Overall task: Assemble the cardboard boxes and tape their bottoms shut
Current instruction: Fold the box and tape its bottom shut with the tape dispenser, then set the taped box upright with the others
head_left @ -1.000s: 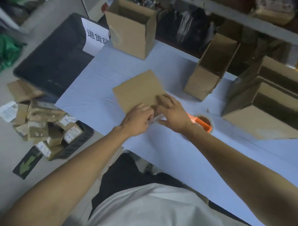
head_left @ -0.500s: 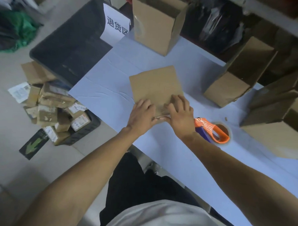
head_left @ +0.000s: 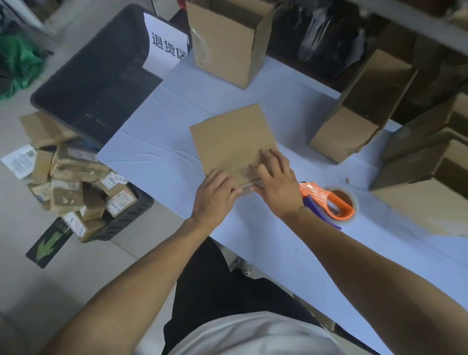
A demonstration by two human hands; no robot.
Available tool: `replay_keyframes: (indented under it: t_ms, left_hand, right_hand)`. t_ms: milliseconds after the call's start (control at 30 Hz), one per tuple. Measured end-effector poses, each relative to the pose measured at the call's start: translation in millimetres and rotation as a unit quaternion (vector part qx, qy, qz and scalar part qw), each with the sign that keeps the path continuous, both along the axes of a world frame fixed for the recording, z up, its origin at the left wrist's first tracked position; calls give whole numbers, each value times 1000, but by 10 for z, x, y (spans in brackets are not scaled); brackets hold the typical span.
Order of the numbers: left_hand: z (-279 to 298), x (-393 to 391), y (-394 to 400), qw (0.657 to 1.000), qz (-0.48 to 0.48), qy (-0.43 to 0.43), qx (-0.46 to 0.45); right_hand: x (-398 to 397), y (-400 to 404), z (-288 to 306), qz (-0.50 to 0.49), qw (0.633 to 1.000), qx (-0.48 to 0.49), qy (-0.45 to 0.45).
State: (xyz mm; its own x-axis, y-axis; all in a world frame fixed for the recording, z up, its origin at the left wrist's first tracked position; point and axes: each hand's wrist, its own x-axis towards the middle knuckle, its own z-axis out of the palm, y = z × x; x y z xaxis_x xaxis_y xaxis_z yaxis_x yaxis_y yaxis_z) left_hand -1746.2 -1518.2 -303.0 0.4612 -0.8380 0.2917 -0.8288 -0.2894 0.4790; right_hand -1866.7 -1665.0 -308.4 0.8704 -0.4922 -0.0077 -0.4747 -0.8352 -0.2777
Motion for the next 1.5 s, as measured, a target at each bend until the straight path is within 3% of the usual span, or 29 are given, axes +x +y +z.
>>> replay_keyframes:
  t_ms: [200,467,533,600,700,833,933,1000,1100,1233,1300,1400,1500]
  left_hand:
    - [81,-153,-109,994,99,-29,46]
    - [179,8,-39,991,17,4,135]
    - [190,56,-1,988,84,47,119]
    - [230,100,2,969,152,145,128]
    - [342,151,-54,956,126,202,170]
    - [651,242,-179,973,62,203,88]
    - [934,307,-327,990,34,131,45]
    - [1099,277,-467,993,38,108,7]
    - [1311,151,-679,988,40,142,-49]
    - [1465,83,-823,976,-17,214,-37]
    - [1487,167,-775,979,-41,201,-20]
    - [1400,501,-611,987,23,159,-17]
    - [1191,982,-425,940,148,300,64]
  right_hand:
    - [10,-32,-10,3,1000,10,-12]
    - [23,163,61,20,988,-85,131]
    - [60,173,101,3,994,-54,100]
    - [86,153,151,-11,997,-31,72]
    - [83,118,208,-18,998,-8,53]
    - [62,-47,372,-52,995,66,-57]
    - [64,-187,507,-84,982,104,-137]
    - [93,-176,583,-70,987,63,-132]
    - [198,-56,617,-50,994,-26,-93]
    - [353,0,639,-157,981,-53,-105]
    - [397,-37,653,-195,970,-12,-147]
    - [402,-172,724,-234,929,177,-227]
    - [391,-244,774,-157,909,307,-237]
